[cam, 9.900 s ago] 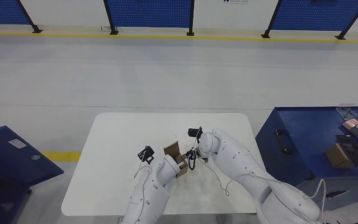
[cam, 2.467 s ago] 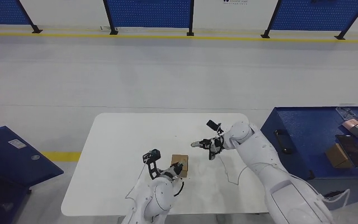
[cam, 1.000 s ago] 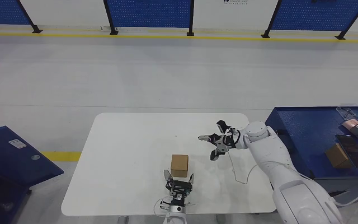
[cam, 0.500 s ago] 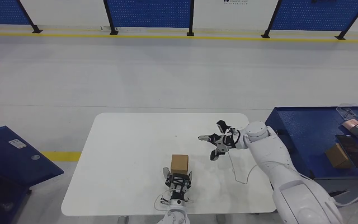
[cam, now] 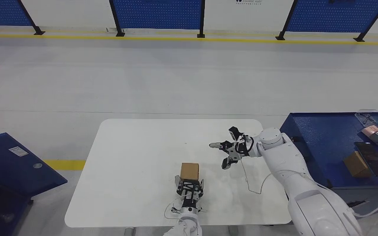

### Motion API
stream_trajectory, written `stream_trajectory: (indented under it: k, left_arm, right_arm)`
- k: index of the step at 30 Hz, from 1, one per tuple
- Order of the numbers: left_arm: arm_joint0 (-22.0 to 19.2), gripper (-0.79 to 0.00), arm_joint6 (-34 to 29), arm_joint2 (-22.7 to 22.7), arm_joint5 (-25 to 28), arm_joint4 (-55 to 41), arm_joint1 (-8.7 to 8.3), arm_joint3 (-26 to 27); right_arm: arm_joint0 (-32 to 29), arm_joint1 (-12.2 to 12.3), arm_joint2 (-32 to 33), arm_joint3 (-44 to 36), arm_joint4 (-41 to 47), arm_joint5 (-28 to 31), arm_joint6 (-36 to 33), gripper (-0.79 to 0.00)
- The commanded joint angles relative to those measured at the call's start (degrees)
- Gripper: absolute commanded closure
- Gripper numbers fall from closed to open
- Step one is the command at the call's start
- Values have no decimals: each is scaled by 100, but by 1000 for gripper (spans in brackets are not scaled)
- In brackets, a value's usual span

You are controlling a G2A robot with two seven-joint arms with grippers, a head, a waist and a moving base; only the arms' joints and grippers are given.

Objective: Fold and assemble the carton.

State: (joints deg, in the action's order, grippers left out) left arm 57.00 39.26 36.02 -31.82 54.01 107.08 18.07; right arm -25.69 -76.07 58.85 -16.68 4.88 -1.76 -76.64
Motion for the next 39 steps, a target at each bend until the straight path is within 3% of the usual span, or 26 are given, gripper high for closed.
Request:
stream_trajectory:
  k: [1,4,5,10,17,18,20,27,30,33,37,38,39]
  left_arm:
    - [-24,-668,-12,-32,47,-80,6,-13]
    - [-51,-603,-10,-35,44,-252,17,-18]
    - [-59,-517,-5,-42,42,-276,19,-24]
    - [-95,-351,36,-95,120,-454,31,-64]
    - [-75,-259,224,-101,342,-754,26,46]
    - [-60,-212,273,-54,525,-934,21,149]
    - [-32,0,316,33,853,-1237,14,317]
    - [114,0,498,497,2337,-2419,-81,919]
    - [123,0,163,798,3026,-2854,-158,1089]
    - [83,0,-694,1072,3742,-3192,-274,1165]
    - [86,0,-1347,1419,4318,-3434,-444,1222]
    - [98,-145,-1353,1508,4305,-3430,-489,1237]
    - [113,-376,-1361,1529,4307,-3405,-505,1259]
  right_arm:
    - [0,0,0,0,0,0,0,-785]
    - [0,0,0,0,0,0,0,-785]
    - [0,0,0,0,0,0,0,-785]
    - [0,0,0,0,0,0,0,-785]
    - [0,0,0,0,0,0,0,-785]
    - [0,0,0,0,0,0,0,-785]
    - [0,0,0,0,0,0,0,-785]
    - [-92,34,124,-135,231,35,-9,-785]
    - [-133,151,451,-138,756,11,-217,-785]
    - [-152,263,602,-190,880,-71,-363,-785]
    - [-256,329,644,-400,872,-245,-396,-785]
    - [-295,336,633,-484,845,-316,-350,-785]
    - [-307,337,630,-505,841,-329,-338,-785]
